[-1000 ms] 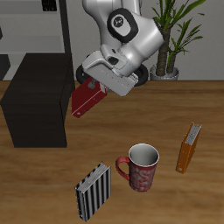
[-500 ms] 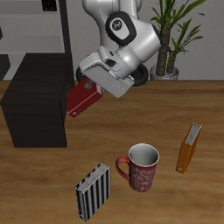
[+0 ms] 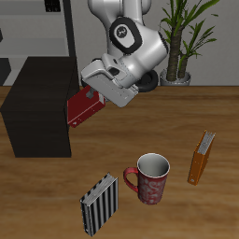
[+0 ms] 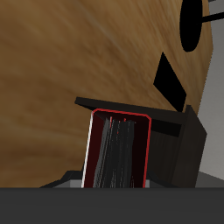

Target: Place the red book in the top region of the shelf

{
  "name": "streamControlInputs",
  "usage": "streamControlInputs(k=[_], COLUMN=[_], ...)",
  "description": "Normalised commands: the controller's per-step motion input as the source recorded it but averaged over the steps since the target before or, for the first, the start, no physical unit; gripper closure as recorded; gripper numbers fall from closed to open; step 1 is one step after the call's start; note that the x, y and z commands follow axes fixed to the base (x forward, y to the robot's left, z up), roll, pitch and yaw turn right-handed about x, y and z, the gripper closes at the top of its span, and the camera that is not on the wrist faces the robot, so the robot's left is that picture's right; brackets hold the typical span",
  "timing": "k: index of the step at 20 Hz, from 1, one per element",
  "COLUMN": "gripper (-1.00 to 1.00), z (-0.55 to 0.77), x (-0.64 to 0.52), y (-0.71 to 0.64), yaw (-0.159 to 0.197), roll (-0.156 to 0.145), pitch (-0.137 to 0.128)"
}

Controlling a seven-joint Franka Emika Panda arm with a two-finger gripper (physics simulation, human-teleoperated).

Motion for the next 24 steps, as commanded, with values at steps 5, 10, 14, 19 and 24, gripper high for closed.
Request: streamControlInputs(k=[5,10,14,19,24], gripper=[1.0,1.0,1.0,1.0,1.0], z=[-0.09,-0.11,-0.1,-0.09,-0.1], x=[-0.08,0.03,0.01,0.05,0.09], y=[-0.09,-0.19,-0.21,-0.22,-0.19], yaw=[0.008,0.004,0.003,-0.001,0.001], roll=[-0.017,-0.02,-0.04,-0.031,-0.03], pitch=[0.0,0.009,-0.001,0.015,0.006])
